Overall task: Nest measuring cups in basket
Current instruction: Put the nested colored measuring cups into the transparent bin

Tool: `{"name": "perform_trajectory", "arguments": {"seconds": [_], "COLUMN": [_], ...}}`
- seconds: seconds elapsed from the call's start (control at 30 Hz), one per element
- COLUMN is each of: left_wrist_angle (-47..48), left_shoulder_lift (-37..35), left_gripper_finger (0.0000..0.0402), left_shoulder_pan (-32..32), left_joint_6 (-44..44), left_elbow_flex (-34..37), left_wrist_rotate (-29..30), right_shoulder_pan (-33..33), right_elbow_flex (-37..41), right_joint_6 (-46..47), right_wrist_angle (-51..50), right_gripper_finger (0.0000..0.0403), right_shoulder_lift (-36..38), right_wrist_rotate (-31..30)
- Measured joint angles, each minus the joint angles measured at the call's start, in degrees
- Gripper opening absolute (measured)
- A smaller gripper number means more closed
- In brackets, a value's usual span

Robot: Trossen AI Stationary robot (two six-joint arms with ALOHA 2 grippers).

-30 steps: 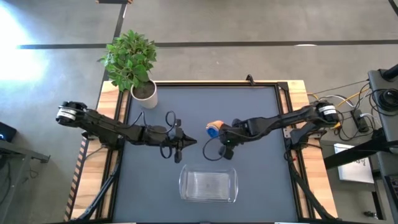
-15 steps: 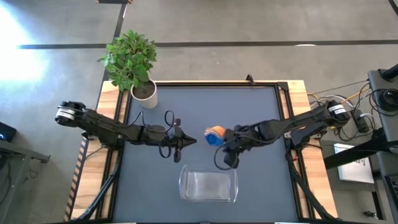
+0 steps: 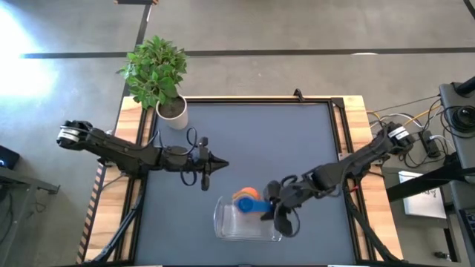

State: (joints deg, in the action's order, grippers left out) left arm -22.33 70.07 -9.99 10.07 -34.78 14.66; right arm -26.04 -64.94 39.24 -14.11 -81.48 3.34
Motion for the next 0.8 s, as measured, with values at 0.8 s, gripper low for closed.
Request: {"name": "perform_trajectory", "arguments": {"seconds": [0.8], "left_wrist_angle": [-0.75], "left_shoulder_lift": [0.08], "left_gripper_finger": [0.0], "left_shoulder_pan": [-2.73], "left_joint_6": [1.22], "left_elbow_flex": [0.43], "left_wrist_rotate": [0.02], "right_shoulder_pan": [0.61], "right_elbow_flex": [0.69], "right_joint_6": [13.04], "right_wrist_angle": [17.26], "right_gripper_finger": [0.0032], "right_shoulder_lift": [-22.56], "right_wrist_rotate": [15.36]}}
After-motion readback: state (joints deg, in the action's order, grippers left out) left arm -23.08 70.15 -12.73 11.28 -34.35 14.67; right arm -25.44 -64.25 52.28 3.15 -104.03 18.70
